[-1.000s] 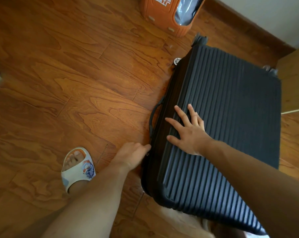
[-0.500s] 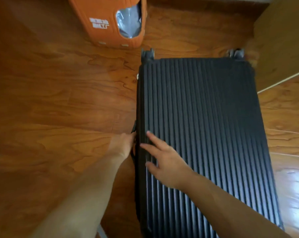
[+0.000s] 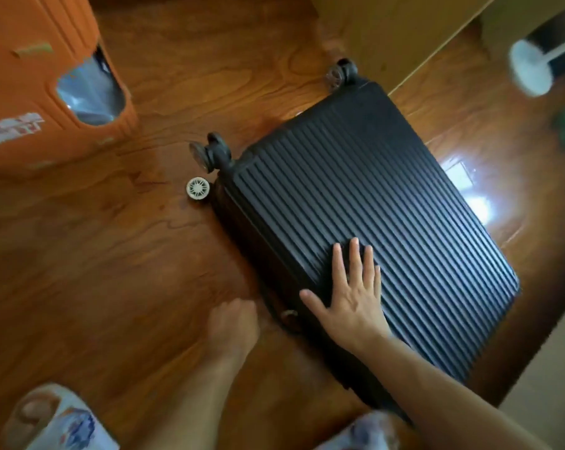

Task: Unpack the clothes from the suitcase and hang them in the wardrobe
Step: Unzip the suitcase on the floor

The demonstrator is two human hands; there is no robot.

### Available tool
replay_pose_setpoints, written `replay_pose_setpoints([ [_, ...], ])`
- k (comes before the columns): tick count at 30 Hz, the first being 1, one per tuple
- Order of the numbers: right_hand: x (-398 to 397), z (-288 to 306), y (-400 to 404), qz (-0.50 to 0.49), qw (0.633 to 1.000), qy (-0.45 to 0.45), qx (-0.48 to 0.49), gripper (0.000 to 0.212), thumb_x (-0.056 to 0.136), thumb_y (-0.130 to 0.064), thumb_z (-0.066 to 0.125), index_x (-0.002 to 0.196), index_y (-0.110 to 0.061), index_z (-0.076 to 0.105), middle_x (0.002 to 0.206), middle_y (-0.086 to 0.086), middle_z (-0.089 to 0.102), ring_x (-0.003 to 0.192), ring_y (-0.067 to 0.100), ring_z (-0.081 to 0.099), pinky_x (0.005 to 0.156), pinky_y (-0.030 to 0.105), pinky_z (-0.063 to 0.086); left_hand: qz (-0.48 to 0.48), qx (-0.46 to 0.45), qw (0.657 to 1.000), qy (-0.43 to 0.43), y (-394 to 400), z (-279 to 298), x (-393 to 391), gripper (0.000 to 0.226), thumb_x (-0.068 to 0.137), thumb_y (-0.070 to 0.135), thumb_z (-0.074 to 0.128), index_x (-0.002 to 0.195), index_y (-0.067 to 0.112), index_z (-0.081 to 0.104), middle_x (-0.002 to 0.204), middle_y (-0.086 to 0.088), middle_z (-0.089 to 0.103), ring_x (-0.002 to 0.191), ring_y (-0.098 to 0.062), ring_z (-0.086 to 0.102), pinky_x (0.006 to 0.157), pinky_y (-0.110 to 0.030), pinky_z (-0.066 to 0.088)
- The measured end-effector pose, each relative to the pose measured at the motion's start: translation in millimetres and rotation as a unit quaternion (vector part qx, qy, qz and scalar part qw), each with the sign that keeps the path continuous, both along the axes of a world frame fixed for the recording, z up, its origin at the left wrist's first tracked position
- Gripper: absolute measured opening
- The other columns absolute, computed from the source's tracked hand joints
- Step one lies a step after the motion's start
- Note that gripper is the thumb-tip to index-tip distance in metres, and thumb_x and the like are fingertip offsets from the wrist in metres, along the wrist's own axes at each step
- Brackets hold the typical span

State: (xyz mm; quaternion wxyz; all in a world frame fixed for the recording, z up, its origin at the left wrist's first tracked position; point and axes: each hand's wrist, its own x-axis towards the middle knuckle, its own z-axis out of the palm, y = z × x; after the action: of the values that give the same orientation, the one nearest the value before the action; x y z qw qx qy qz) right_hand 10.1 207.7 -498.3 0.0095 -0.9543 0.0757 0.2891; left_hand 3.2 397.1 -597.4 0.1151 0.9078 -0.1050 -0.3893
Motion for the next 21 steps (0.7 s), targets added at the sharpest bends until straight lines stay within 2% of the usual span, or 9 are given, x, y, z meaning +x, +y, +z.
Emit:
replay_pose_setpoints([
  [4, -18.4, -16.4, -12.1, 0.049, 0.997, -0.054, -0.029, 0.103, 0.084, -0.085, 0.032, 0.154, -0.034, -0.023, 0.162, 0.002, -0.031, 0.147, 0.025, -0.034, 0.124, 0.053, -0.005, -0.039, -0.122, 0.988, -0.084, 6.2, -25.7, 31.5, 0.024, 0.100, 0.032, 0.043, 0.093, 0.024, 0.064, 0.091, -0.002, 0.072, 0.085, -0.028, 0.071, 0.072, -0.039, 0.057],
  [6, -24.5, -31.6, -19.1, 0.061, 0.991, -0.113, -0.037, 0.102, 0.082, -0.085, 0.034, 0.158, -0.033, -0.011, 0.167, 0.003, -0.015, 0.151, 0.026, -0.023, 0.124, 0.052, 0.002, -0.078, -0.215, 0.959, -0.170, 3.0, -27.6, 51.7, 0.034, 0.097, 0.040, 0.042, 0.079, 0.022, 0.065, 0.078, 0.000, 0.070, 0.072, -0.026, 0.070, 0.063, -0.038, 0.056],
  [7, -26.2, -40.6, -19.2, 0.067, 0.986, -0.147, -0.041, 0.101, 0.083, -0.085, 0.034, 0.159, -0.032, -0.006, 0.168, 0.004, -0.008, 0.153, 0.027, -0.018, 0.123, 0.053, 0.004, -0.138, -0.232, 0.932, -0.241, 6.2, -29.4, 62.4, 0.037, 0.094, 0.039, 0.044, 0.071, 0.020, 0.066, 0.070, 0.000, 0.069, 0.064, -0.024, 0.068, 0.058, -0.035, 0.056],
  [10, -32.1, -56.2, -26.0, 0.081, 0.973, -0.212, -0.050, 0.099, 0.084, -0.085, 0.035, 0.160, -0.030, 0.006, 0.168, 0.005, 0.001, 0.154, 0.027, -0.009, 0.124, 0.051, 0.005, -0.333, -0.318, 0.781, -0.422, 15.8, -14.0, 104.3, 0.029, 0.093, 0.030, 0.055, 0.067, 0.020, 0.061, 0.060, 0.001, 0.062, 0.050, -0.022, 0.062, 0.046, -0.032, 0.050],
  [13, -34.6, -59.0, -29.8, 0.071, 0.967, -0.238, -0.052, 0.097, 0.084, -0.082, 0.041, 0.160, -0.029, 0.012, 0.168, 0.006, 0.005, 0.155, 0.029, -0.003, 0.125, 0.050, 0.007, -0.427, -0.321, 0.692, -0.486, 28.5, 19.1, 135.2, 0.017, 0.093, 0.031, 0.066, 0.091, 0.015, 0.062, 0.083, -0.007, 0.059, 0.071, -0.029, 0.060, 0.058, -0.041, 0.051],
  [15, -34.1, -54.5, -23.2, 0.065, 0.972, -0.218, -0.064, 0.097, 0.084, -0.080, 0.043, 0.160, -0.032, 0.008, 0.168, 0.006, 0.003, 0.154, 0.029, -0.003, 0.124, 0.051, 0.008, -0.412, -0.225, 0.737, -0.486, 36.5, 32.3, 152.6, 0.060, 0.083, 0.045, 0.077, 0.130, 0.014, 0.057, 0.122, -0.021, 0.054, 0.112, -0.040, 0.054, 0.090, -0.052, 0.045],
  [17, -38.1, -52.9, -10.3, 0.015, 0.976, -0.201, -0.078, 0.096, 0.085, -0.078, 0.046, 0.159, -0.036, 0.002, 0.168, 0.003, -0.001, 0.154, 0.029, -0.006, 0.124, 0.053, 0.007, -0.350, -0.108, 0.841, -0.397, 41.3, 34.8, 171.4, 0.104, 0.077, 0.065, 0.073, 0.160, 0.029, 0.022, 0.159, -0.025, 0.019, 0.147, -0.046, 0.018, 0.117, -0.059, 0.021],
  [18, -43.4, -54.1, -1.1, -0.023, 0.974, -0.211, -0.081, 0.094, 0.086, -0.075, 0.049, 0.159, -0.037, 0.004, 0.168, 0.003, 0.001, 0.154, 0.031, -0.003, 0.124, 0.054, 0.008, -0.334, -0.071, 0.868, -0.361, 42.4, 32.0, 175.0, 0.111, 0.078, 0.071, 0.068, 0.162, 0.035, 0.005, 0.165, -0.023, 0.003, 0.152, -0.045, 0.003, 0.122, -0.061, 0.011],
  [21, -71.1, -75.5, 45.3, -0.180, 0.904, -0.371, -0.117, 0.069, 0.093, -0.054, 0.058, 0.152, -0.025, 0.038, 0.158, 0.012, 0.029, 0.147, 0.035, 0.023, 0.120, 0.054, 0.022, -0.331, -0.097, 0.859, -0.377, 45.0, 14.7, 179.6, 0.109, 0.080, 0.071, 0.066, 0.161, 0.038, 0.002, 0.166, -0.025, 0.000, 0.152, -0.047, -0.001, 0.121, -0.065, 0.008],
])
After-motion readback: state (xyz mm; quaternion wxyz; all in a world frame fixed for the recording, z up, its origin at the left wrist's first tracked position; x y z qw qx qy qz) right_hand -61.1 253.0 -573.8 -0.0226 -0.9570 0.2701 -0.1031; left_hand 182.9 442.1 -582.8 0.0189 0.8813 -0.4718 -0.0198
